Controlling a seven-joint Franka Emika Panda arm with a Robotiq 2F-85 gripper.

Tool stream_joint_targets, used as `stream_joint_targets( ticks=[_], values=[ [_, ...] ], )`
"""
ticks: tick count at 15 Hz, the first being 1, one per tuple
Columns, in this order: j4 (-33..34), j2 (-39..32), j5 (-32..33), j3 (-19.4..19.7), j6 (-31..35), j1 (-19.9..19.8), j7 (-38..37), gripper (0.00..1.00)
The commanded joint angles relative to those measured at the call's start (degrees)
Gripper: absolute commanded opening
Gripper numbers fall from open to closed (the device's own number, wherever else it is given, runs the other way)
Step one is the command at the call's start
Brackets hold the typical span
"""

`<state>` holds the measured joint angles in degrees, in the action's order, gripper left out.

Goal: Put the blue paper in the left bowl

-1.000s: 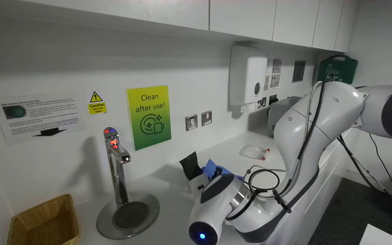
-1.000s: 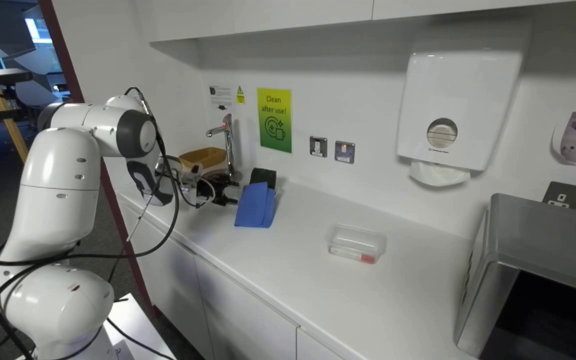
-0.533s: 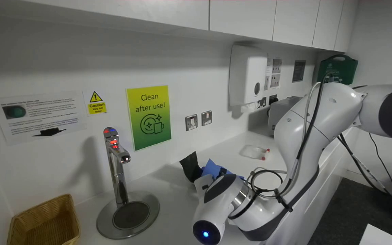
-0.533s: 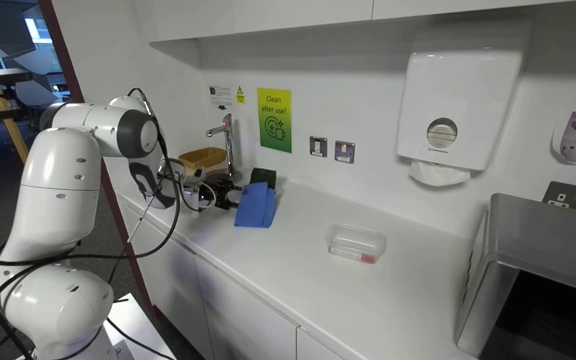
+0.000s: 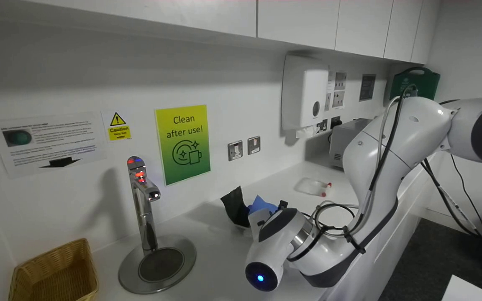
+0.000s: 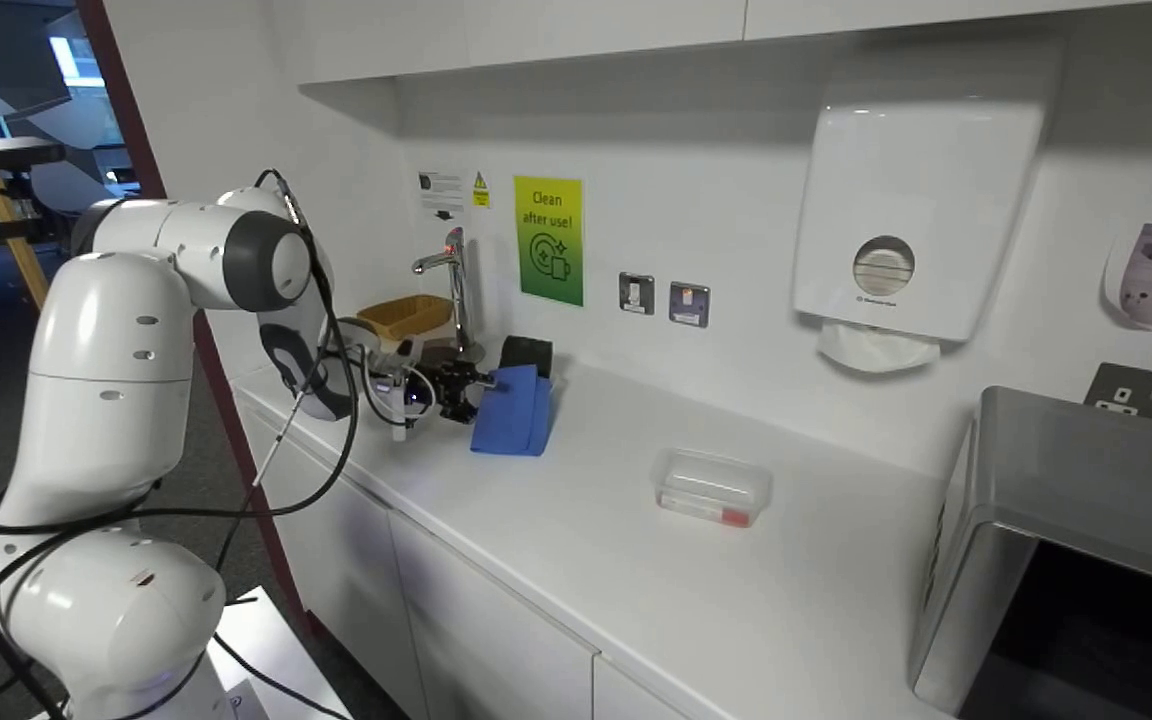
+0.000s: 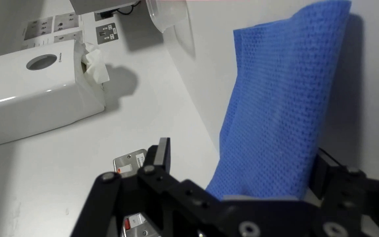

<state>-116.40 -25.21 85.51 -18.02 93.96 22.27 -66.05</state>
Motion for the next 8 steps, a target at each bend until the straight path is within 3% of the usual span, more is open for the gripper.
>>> stream_joint_targets(
  ticks=[1, 2, 3, 4, 8],
  values=[
    [-3.39, 4.72, -0.43, 0.15, -1.72, -0.55, 1.52, 1.0],
    [-3.57, 5.05, -0.39, 0.16, -2.26, -0.54, 1.61, 1.0],
    [-3.71, 5.35, -0.36, 0.13, -2.85, -0.56, 1.63, 0.9],
    [-3.93, 5.74, -0.14, 0.08, -3.02, -0.59, 1.65, 0.72],
    [-4.16, 6.25, -0.31, -0.11, -3.36, -0.68, 1.25, 0.43]
  ],
)
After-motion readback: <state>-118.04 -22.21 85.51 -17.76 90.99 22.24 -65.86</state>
